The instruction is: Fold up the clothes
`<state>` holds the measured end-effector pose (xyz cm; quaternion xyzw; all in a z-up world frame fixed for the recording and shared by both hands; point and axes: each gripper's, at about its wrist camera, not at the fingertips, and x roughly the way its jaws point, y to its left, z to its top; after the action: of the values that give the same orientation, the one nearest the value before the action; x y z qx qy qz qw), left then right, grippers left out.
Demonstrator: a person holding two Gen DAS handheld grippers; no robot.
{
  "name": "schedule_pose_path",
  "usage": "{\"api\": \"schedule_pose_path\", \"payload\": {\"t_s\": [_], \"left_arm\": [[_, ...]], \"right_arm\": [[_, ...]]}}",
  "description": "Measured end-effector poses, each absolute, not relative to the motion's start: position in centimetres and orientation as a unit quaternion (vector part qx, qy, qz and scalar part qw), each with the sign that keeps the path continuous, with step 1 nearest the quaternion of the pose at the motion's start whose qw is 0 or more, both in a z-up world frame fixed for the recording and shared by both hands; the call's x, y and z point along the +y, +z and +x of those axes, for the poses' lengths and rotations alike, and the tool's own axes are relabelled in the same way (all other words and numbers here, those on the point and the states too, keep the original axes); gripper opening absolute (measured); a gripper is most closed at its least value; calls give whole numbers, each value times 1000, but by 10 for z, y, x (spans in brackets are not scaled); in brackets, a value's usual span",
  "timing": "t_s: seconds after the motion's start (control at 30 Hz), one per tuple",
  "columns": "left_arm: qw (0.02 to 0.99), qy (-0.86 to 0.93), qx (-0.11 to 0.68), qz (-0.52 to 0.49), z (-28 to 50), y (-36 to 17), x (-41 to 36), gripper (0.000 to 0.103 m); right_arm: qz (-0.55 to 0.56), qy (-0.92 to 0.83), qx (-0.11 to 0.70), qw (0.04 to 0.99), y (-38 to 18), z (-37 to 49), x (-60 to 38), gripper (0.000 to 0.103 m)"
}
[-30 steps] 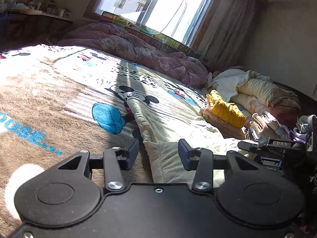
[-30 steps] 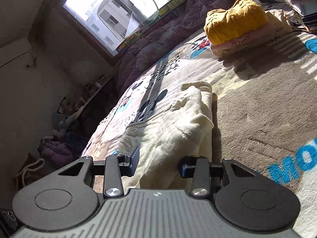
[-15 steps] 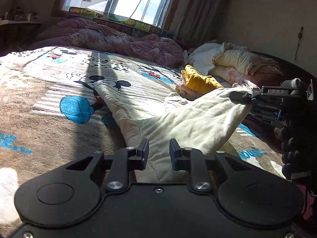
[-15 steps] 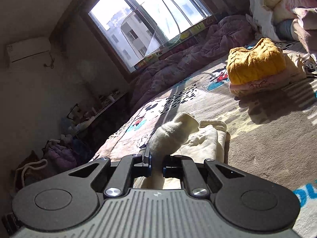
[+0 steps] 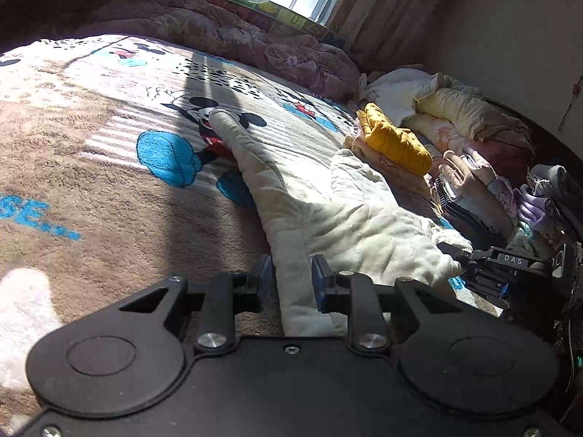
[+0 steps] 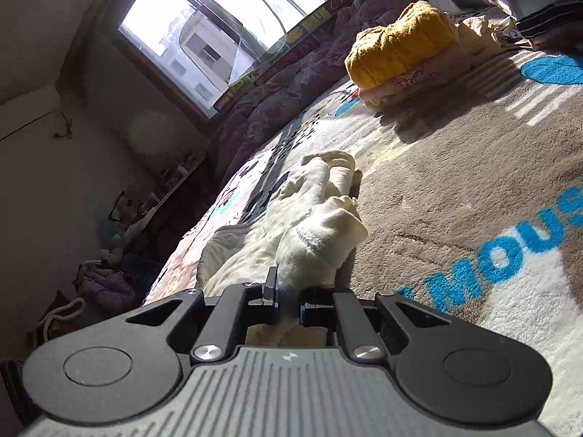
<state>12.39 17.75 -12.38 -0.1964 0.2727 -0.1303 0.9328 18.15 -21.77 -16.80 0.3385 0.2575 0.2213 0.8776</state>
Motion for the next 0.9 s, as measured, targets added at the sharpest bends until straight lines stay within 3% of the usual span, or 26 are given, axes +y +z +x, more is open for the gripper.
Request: {"api": "schedule_pose_path", "payload": {"t_s": [0.33,0.77,0.9], "left_arm": [[934,-64,258,-238,184,-125,181,22],[930,-108,289,-201,322,-133,183,22],[929,-179,292,-139,347,-132,162,22]], "right_arm": [[372,262,224,862,-182,177,-226,11],[395,320,190,840,-168,173,-237,11],[411,328,192,829,-170,174,-241,11]]}}
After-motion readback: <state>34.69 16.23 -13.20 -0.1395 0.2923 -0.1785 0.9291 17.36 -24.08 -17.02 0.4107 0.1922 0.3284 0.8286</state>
